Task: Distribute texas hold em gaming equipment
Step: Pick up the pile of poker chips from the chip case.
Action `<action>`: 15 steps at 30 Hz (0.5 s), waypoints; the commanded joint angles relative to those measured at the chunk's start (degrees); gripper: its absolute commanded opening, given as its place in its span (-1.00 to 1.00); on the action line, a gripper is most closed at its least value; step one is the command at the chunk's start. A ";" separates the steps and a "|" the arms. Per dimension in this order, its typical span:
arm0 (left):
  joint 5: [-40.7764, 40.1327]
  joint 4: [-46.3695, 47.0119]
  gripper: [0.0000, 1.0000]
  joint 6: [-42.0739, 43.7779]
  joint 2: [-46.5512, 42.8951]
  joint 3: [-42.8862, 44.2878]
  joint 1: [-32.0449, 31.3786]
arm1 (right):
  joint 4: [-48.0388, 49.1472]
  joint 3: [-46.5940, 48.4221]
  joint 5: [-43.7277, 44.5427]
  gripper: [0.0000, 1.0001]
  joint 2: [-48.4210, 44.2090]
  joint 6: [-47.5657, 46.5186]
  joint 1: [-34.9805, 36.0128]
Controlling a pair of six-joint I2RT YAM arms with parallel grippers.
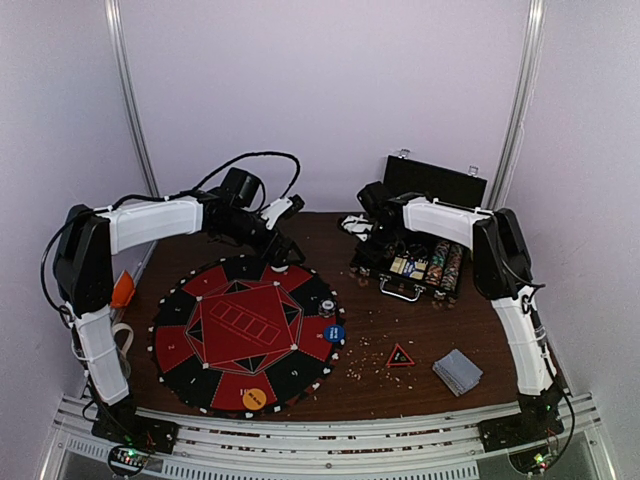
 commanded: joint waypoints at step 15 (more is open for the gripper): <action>0.71 0.66 0.81 0.74 1.18 -0.09 0.62 | -0.27 3.60 0.32 0.22 4.39 3.52 -2.02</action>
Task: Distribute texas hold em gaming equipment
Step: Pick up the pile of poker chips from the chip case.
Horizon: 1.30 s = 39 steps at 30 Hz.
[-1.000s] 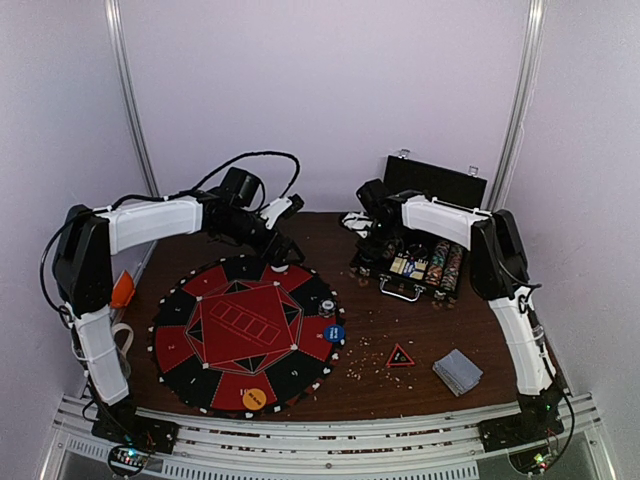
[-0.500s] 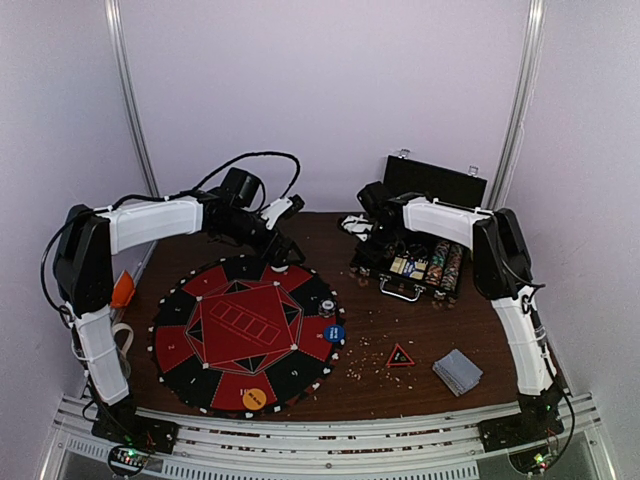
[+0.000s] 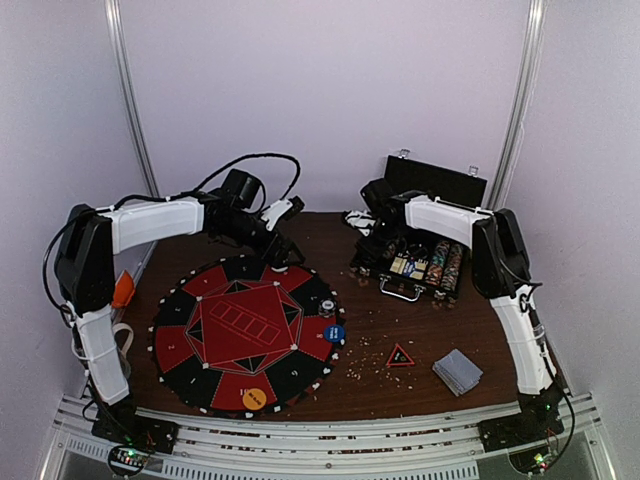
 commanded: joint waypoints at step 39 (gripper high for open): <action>1.51 -0.21 0.81 1.00 1.93 -0.14 0.52 | -4.26 1.92 -2.03 -0.22 4.94 0.88 -0.25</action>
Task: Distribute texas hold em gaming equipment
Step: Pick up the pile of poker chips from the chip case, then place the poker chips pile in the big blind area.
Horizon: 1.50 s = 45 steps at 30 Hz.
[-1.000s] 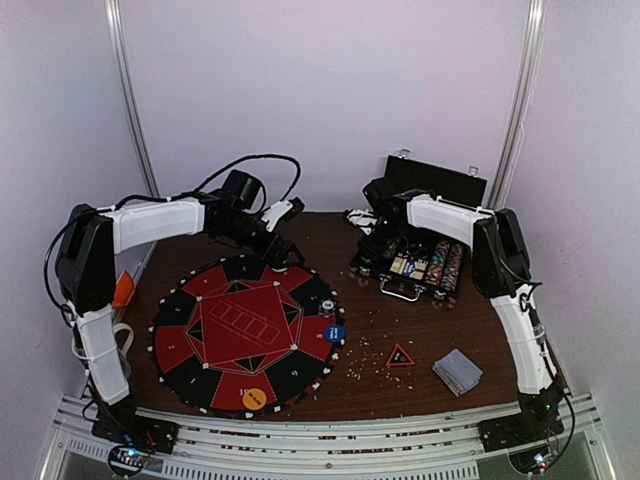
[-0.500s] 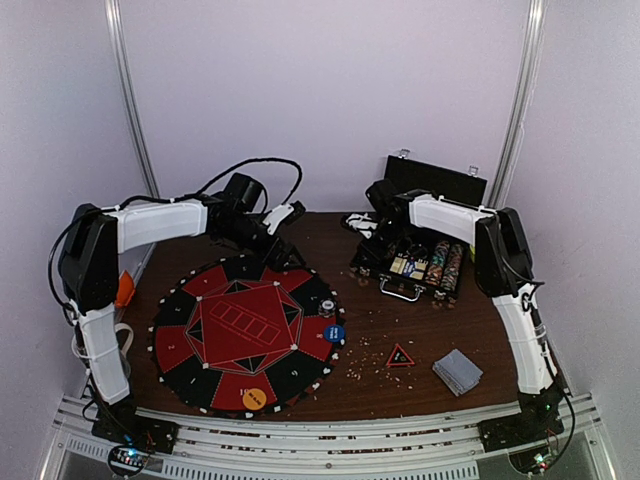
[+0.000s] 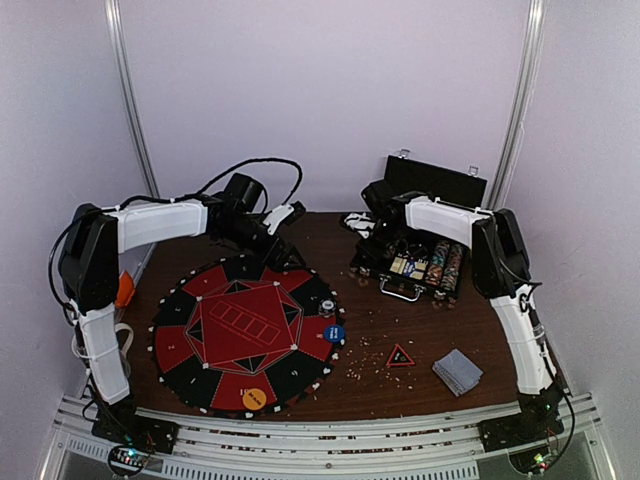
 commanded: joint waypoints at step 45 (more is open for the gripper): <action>-11.91 29.20 0.92 19.09 -26.78 -25.73 -8.57 | 7.17 -8.61 -34.64 -1.00 -19.20 44.85 0.53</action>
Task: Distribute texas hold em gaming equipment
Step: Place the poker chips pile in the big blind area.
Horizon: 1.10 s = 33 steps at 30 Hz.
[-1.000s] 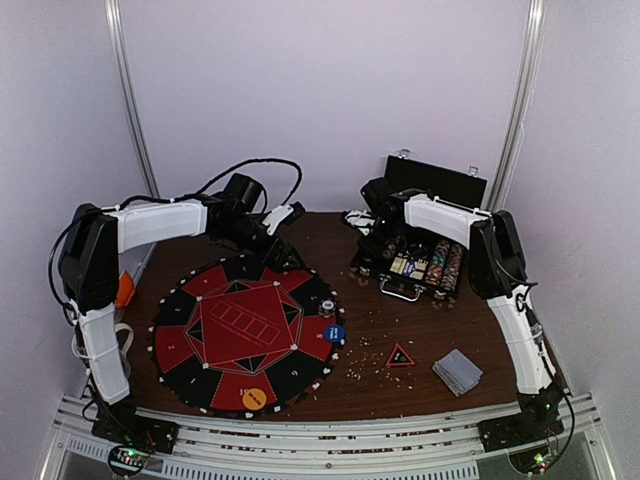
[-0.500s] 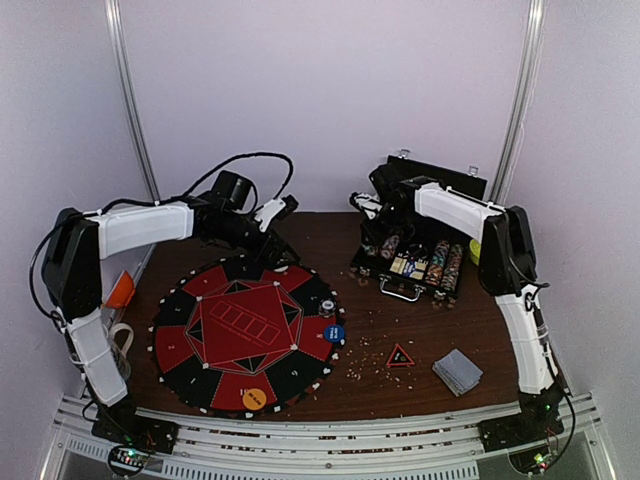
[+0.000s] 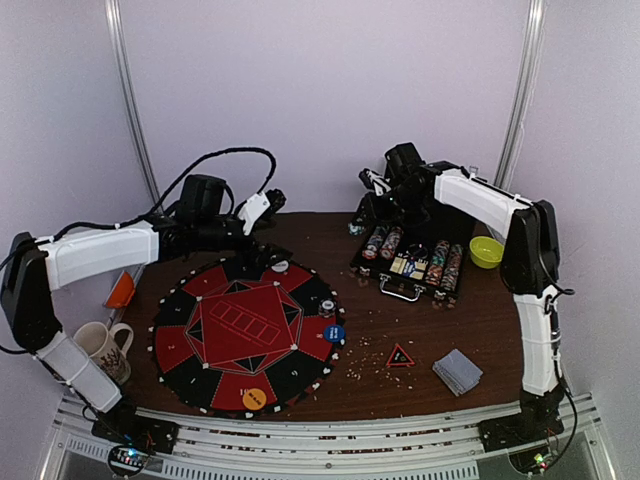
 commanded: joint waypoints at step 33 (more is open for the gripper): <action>-13.07 -13.80 0.95 -27.23 -25.39 -16.72 -9.13 | 21.15 -36.33 -19.10 -1.00 -9.30 15.79 33.26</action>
